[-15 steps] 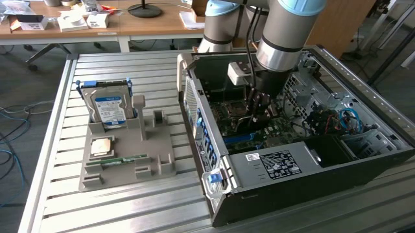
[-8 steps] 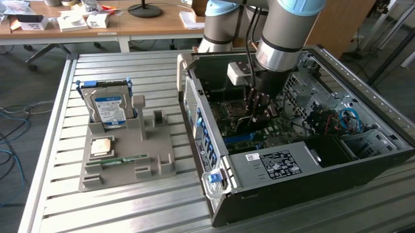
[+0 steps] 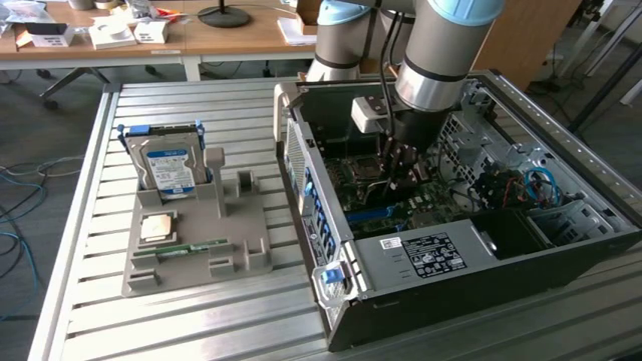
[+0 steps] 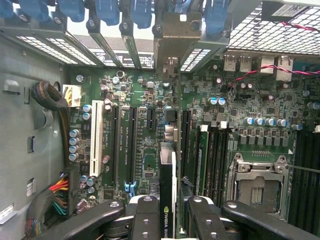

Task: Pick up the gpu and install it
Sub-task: 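Insert the gpu into the slot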

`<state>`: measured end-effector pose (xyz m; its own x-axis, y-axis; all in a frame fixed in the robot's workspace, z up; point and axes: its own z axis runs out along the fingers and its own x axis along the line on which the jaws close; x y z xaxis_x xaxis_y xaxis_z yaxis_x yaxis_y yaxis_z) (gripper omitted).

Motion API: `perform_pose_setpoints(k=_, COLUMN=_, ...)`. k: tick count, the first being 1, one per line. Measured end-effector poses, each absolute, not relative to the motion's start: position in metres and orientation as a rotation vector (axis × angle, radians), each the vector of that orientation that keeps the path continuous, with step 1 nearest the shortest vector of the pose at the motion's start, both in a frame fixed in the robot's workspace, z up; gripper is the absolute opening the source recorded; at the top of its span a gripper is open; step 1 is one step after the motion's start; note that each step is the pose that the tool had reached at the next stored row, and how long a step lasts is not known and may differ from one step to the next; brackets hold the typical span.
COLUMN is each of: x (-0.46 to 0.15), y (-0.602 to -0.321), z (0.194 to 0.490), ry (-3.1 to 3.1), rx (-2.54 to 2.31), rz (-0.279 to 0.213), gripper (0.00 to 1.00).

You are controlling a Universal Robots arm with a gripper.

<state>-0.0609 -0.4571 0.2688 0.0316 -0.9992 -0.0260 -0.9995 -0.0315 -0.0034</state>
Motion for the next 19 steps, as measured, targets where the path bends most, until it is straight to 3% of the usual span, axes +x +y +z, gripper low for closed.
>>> perform_pose_setpoints(k=19, x=-0.0612, y=-0.4571, z=0.2648, ry=2.172, rx=-2.241, rz=0.025, gripper=0.26)
